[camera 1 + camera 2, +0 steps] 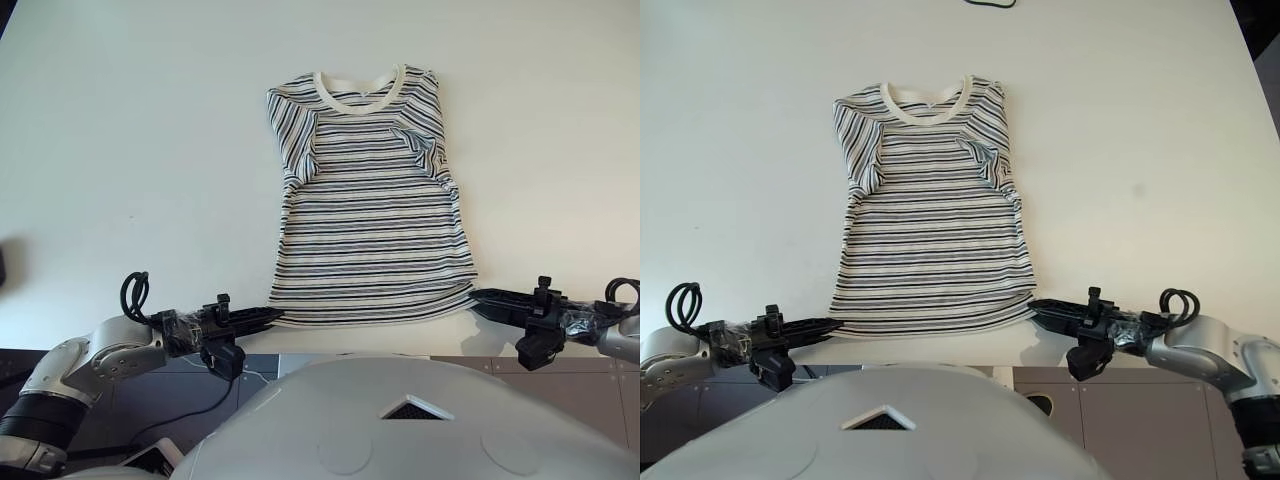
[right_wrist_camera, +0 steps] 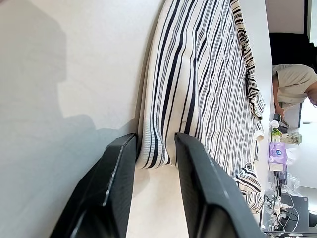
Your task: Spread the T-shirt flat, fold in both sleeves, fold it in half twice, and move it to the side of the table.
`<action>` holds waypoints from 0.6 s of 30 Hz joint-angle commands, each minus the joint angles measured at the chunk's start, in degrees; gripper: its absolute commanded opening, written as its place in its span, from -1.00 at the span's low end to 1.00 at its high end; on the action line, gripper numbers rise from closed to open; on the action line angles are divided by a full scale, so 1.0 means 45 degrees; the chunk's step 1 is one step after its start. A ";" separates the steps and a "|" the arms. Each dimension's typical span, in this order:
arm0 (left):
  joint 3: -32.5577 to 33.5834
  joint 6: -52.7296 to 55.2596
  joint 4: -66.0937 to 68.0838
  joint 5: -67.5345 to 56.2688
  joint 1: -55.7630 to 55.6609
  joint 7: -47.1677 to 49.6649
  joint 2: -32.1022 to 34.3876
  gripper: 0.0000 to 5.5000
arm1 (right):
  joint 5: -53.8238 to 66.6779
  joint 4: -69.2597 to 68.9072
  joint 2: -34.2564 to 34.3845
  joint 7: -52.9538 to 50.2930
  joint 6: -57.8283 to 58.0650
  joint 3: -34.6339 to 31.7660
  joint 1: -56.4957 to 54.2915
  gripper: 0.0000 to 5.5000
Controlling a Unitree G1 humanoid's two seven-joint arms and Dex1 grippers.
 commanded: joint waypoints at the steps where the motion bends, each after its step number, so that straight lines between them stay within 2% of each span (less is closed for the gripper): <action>1: -0.0543 0.1054 0.1157 0.1708 0.0126 -0.0356 -0.0163 -0.96 | -0.1219 0.0220 -0.0316 0.0084 0.0355 0.0182 0.0051 -0.49; 10: -0.0544 0.1088 0.1126 0.1701 0.0148 -0.0322 -0.0099 -0.96 | -0.3032 0.0951 -0.0610 -0.1075 0.0769 0.0614 -0.0493 -0.49; 18: -0.0597 0.1098 0.1061 0.1560 0.0008 -0.0460 0.0005 -0.96 | -0.3228 0.0404 -0.0784 -0.1900 0.0616 0.1077 -0.0477 -0.49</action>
